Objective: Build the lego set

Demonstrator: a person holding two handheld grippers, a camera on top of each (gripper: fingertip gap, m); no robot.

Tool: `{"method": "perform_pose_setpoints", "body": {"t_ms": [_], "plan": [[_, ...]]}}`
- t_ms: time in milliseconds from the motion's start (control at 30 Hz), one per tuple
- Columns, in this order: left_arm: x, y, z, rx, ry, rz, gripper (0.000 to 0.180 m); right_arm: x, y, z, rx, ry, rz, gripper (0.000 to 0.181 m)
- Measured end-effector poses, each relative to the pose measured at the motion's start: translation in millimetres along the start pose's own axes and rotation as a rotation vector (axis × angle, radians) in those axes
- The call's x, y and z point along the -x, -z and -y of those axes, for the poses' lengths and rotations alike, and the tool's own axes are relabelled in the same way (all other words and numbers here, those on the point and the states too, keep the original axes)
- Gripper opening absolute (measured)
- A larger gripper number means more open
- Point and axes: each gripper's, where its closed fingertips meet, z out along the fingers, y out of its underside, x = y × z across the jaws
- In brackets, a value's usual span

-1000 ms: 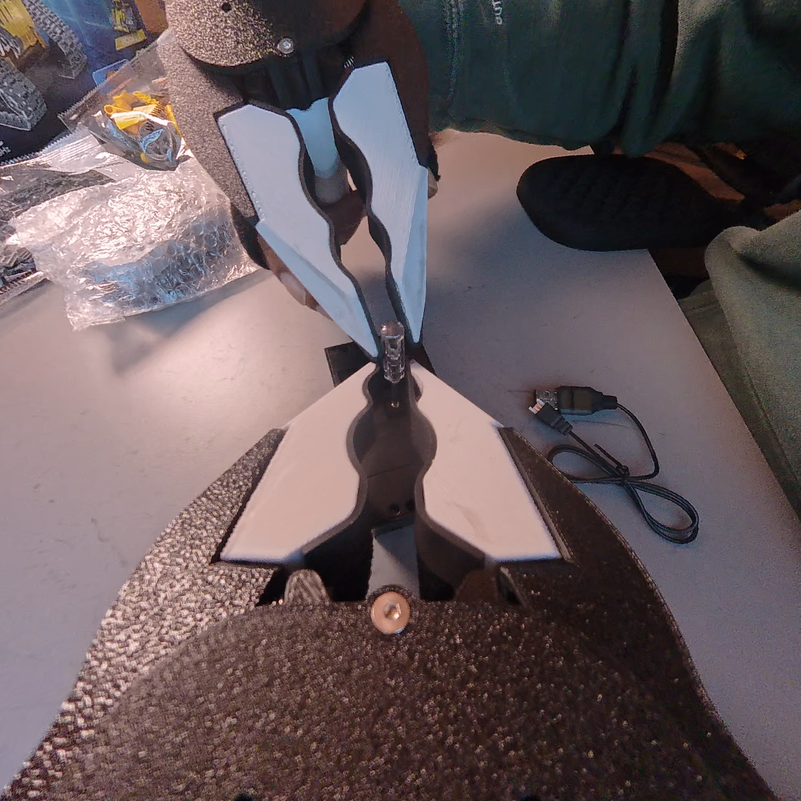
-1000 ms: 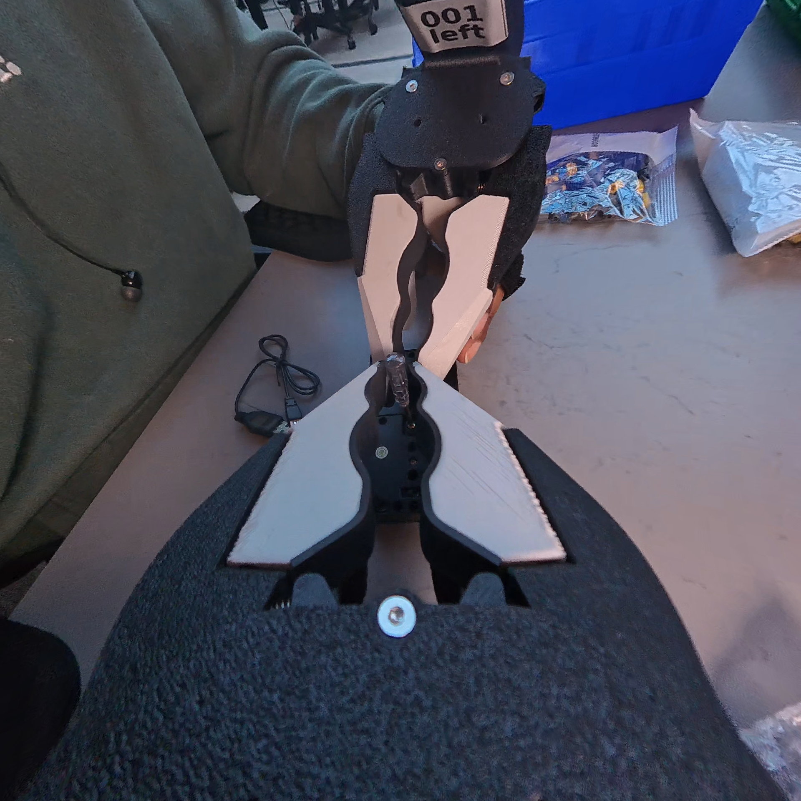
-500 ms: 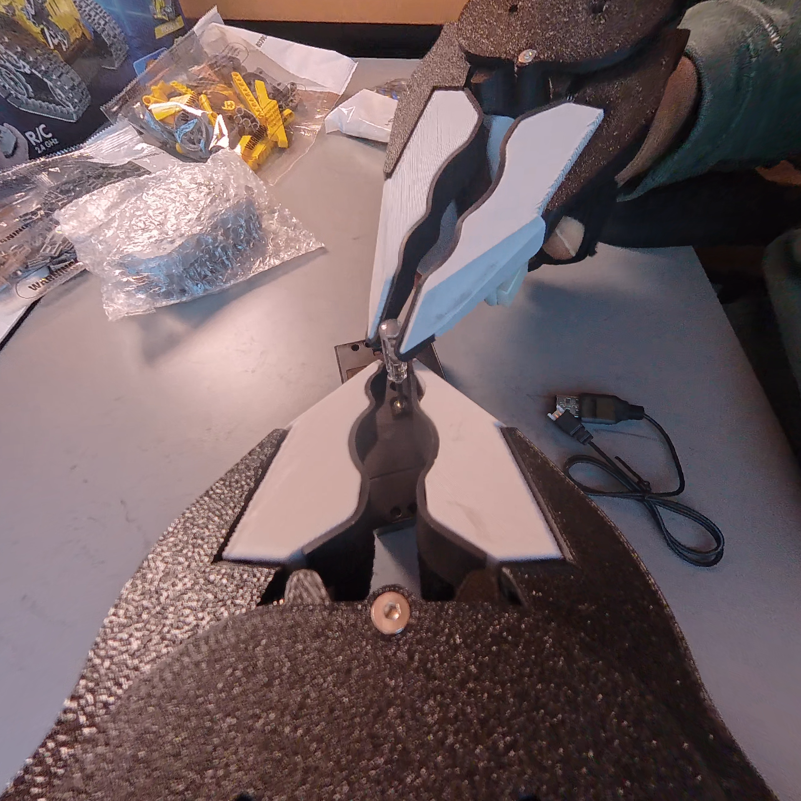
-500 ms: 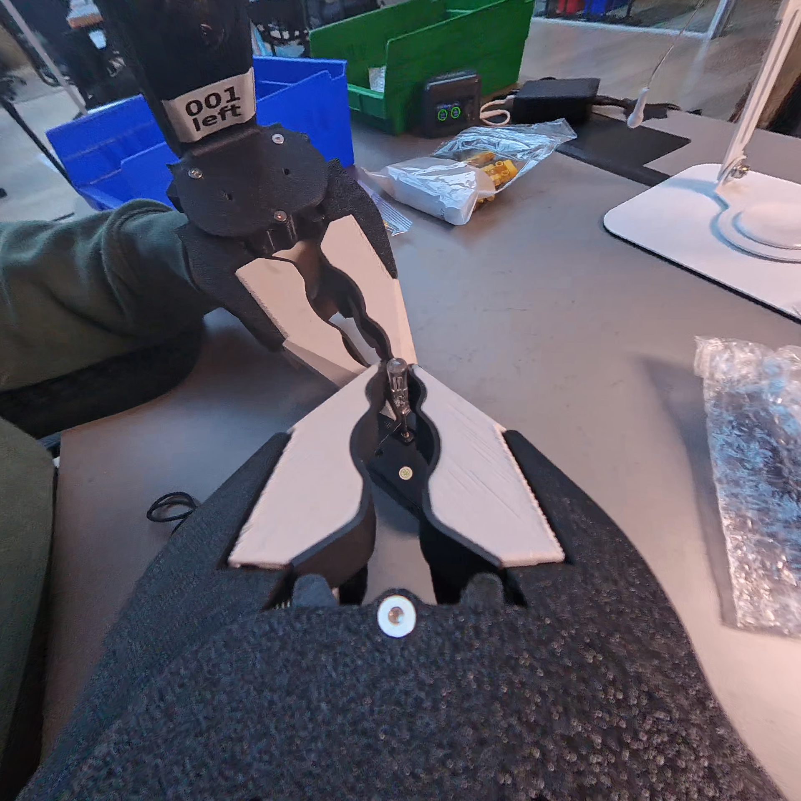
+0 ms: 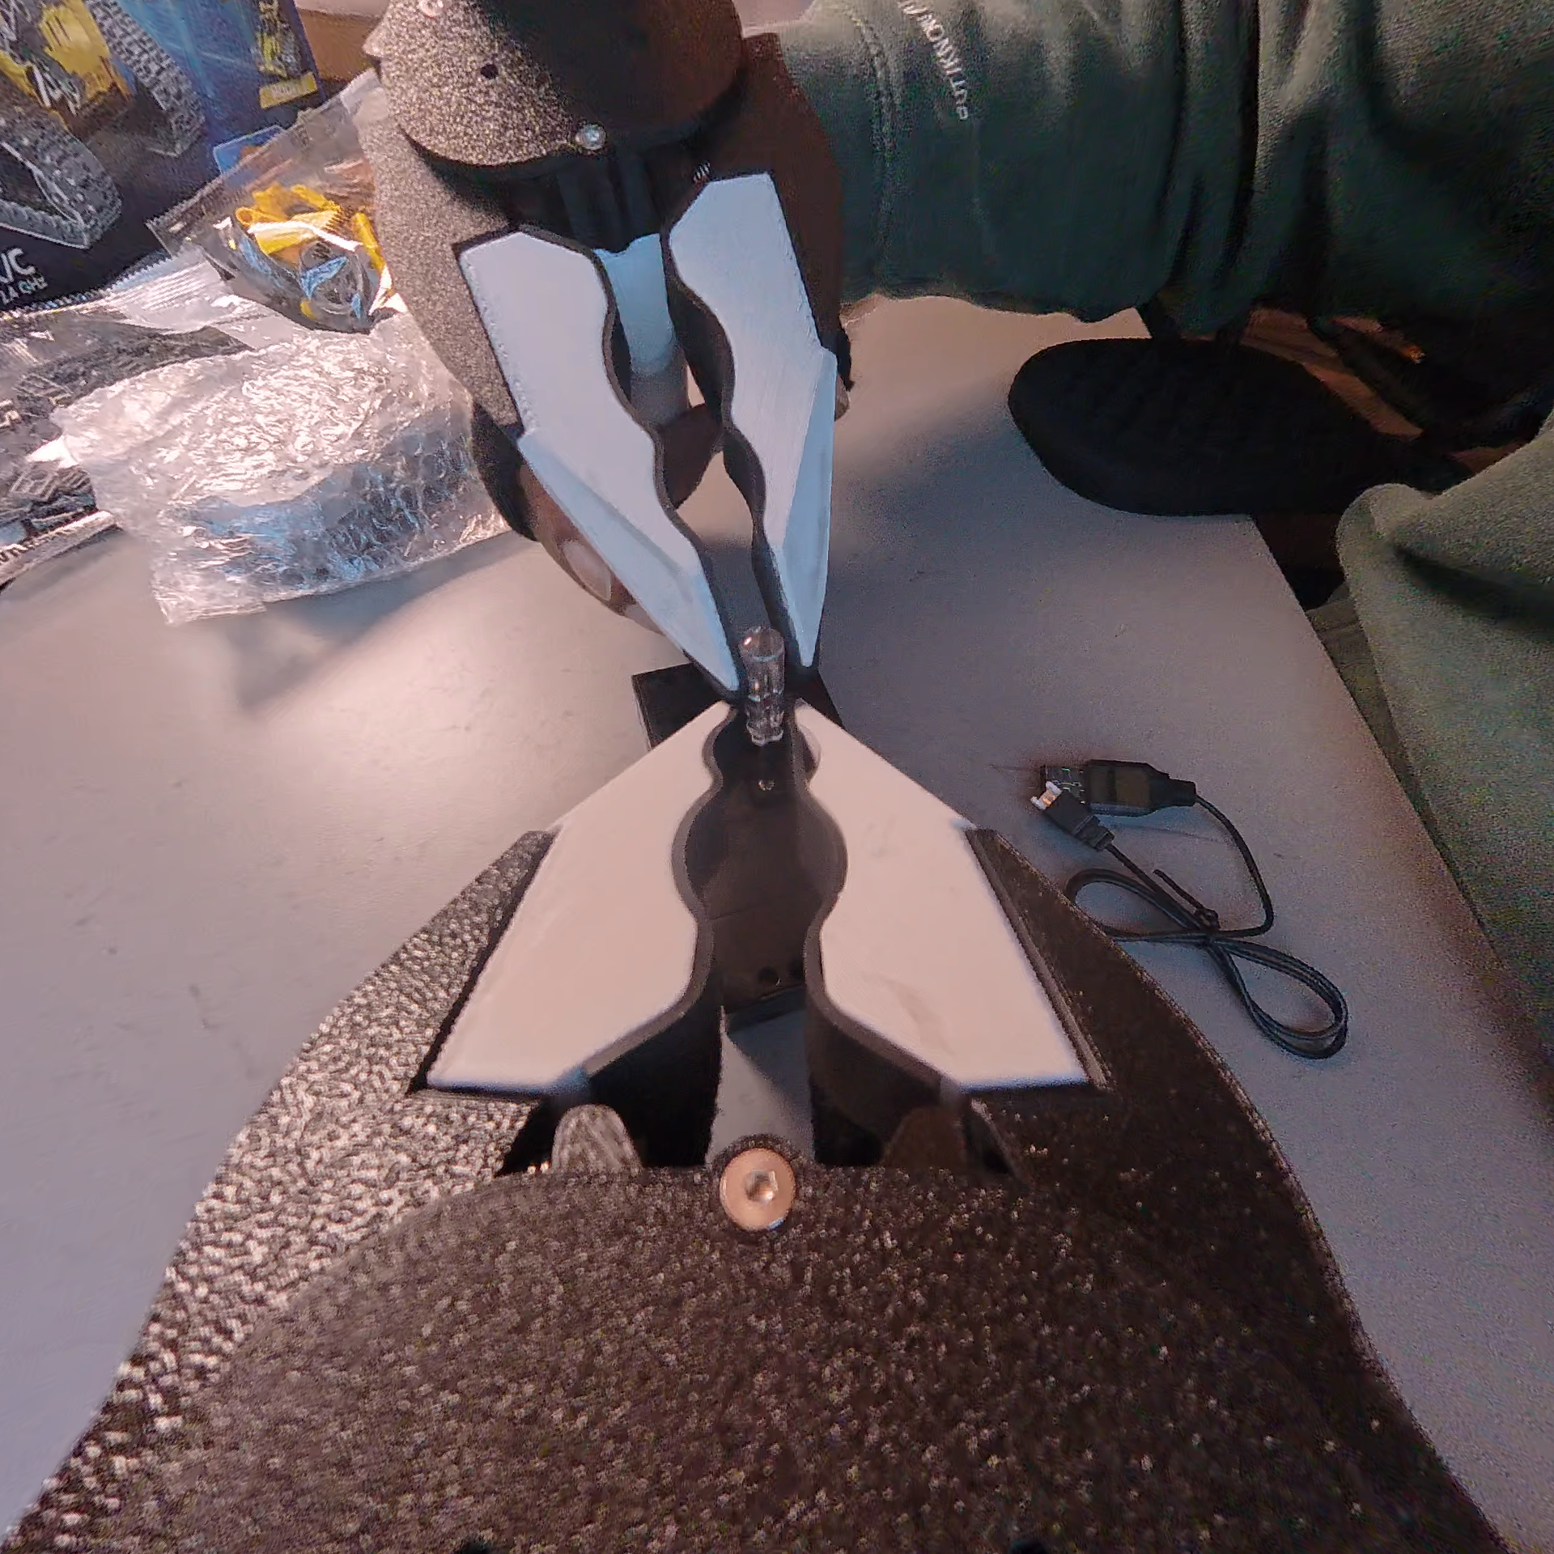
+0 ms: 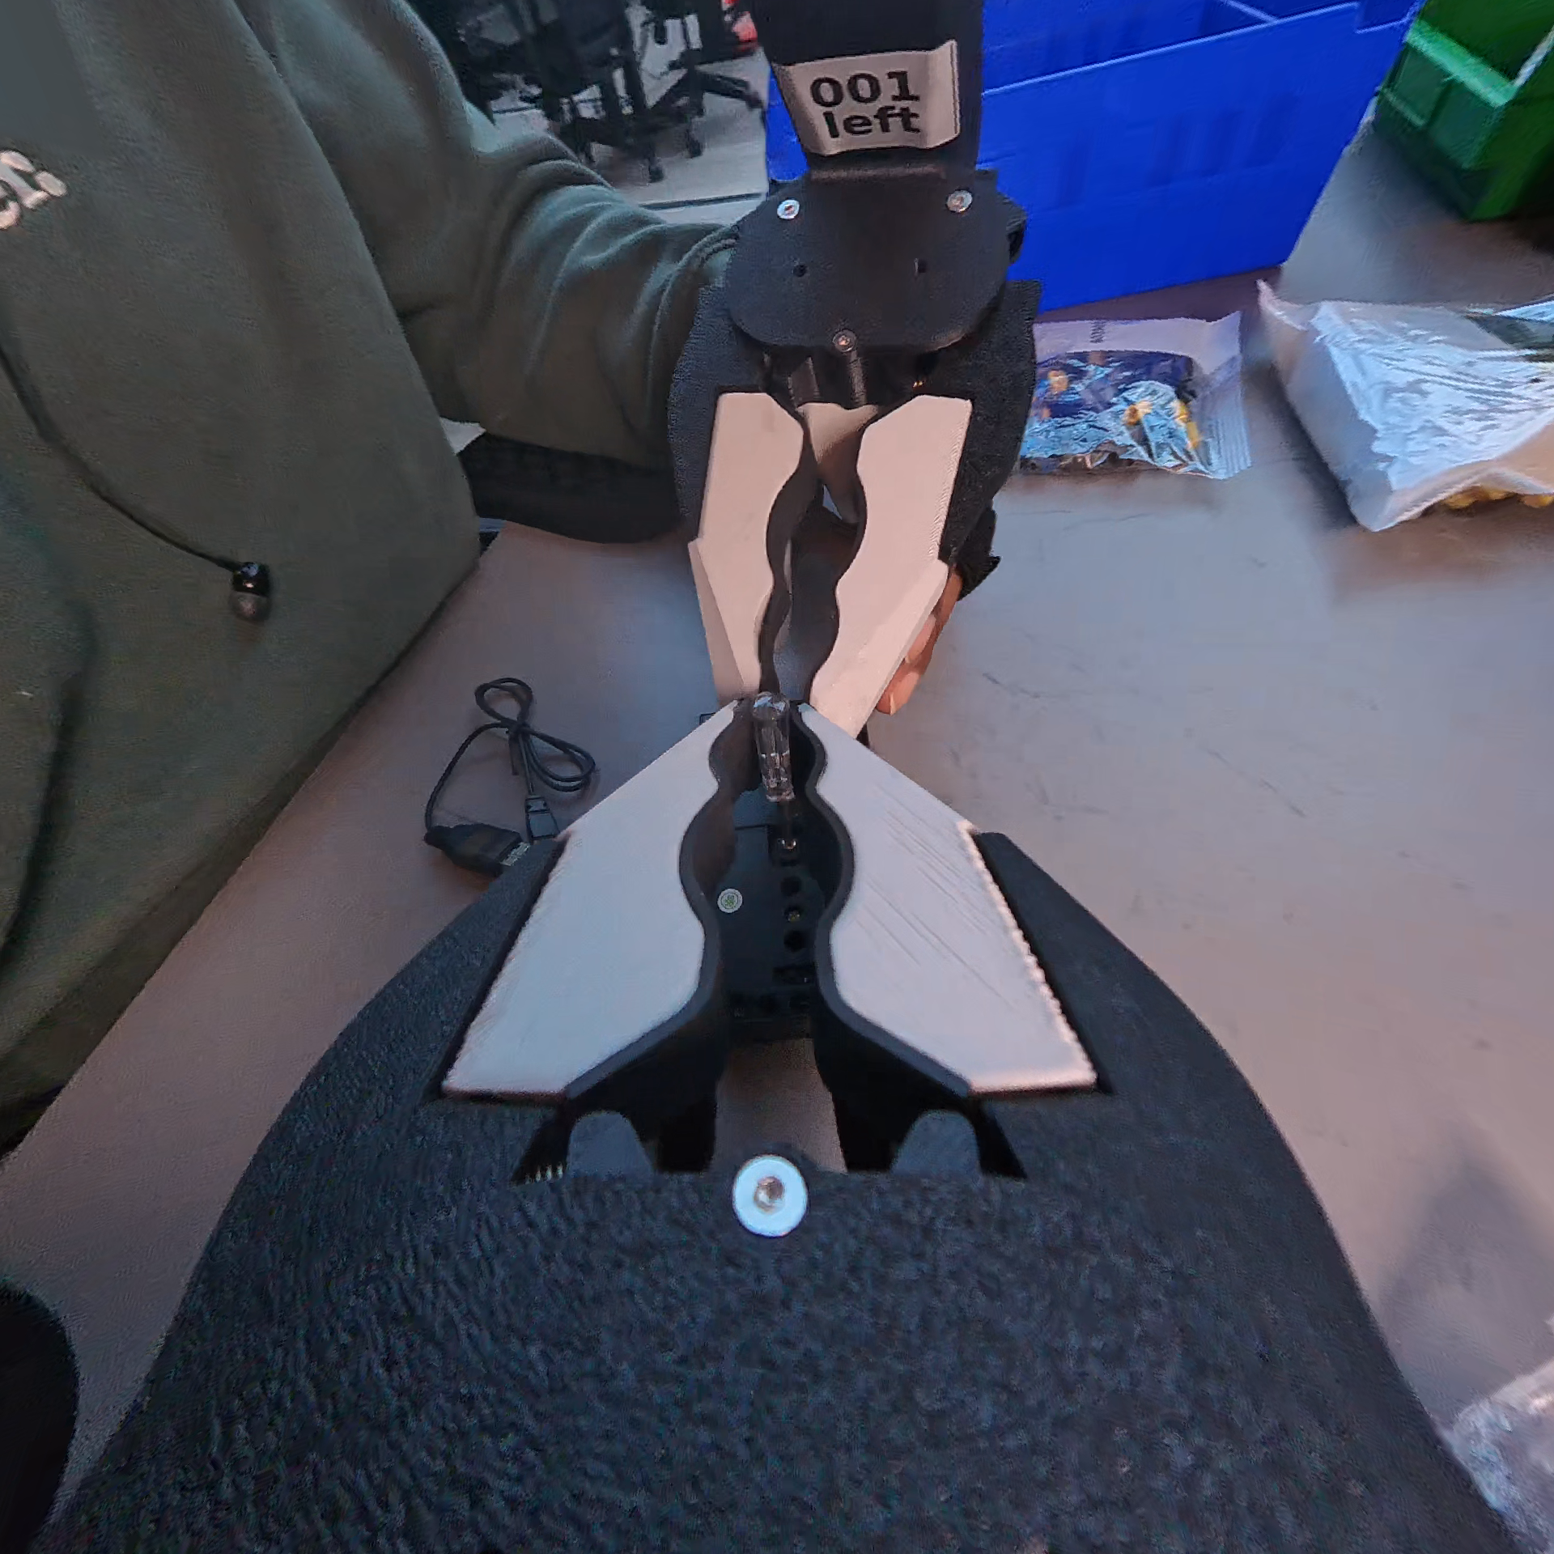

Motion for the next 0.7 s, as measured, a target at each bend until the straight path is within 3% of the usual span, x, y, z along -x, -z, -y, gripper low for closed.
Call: {"method": "perform_pose_setpoints", "body": {"t_ms": [167,500,600,700], "plan": [[2.6,-0.5,-0.1,0.004,0.030,0.007,0.008,-3.3,0.5,0.4,-0.020,-0.026,0.005,0.006],[6.7,-3.5,0.2,0.038,0.017,0.076,0.008,-11.1,19.6,10.2,-0.173,-0.280,-0.750,0.018],[7.2,-4.1,0.2,0.043,0.016,0.092,0.008,-11.2,12.5,2.4,-0.185,-0.342,-0.827,0.018],[7.0,-4.0,0.0,0.052,0.003,0.105,0.008,-15.0,11.6,-0.1,-0.192,-0.323,-0.872,0.007]]}}
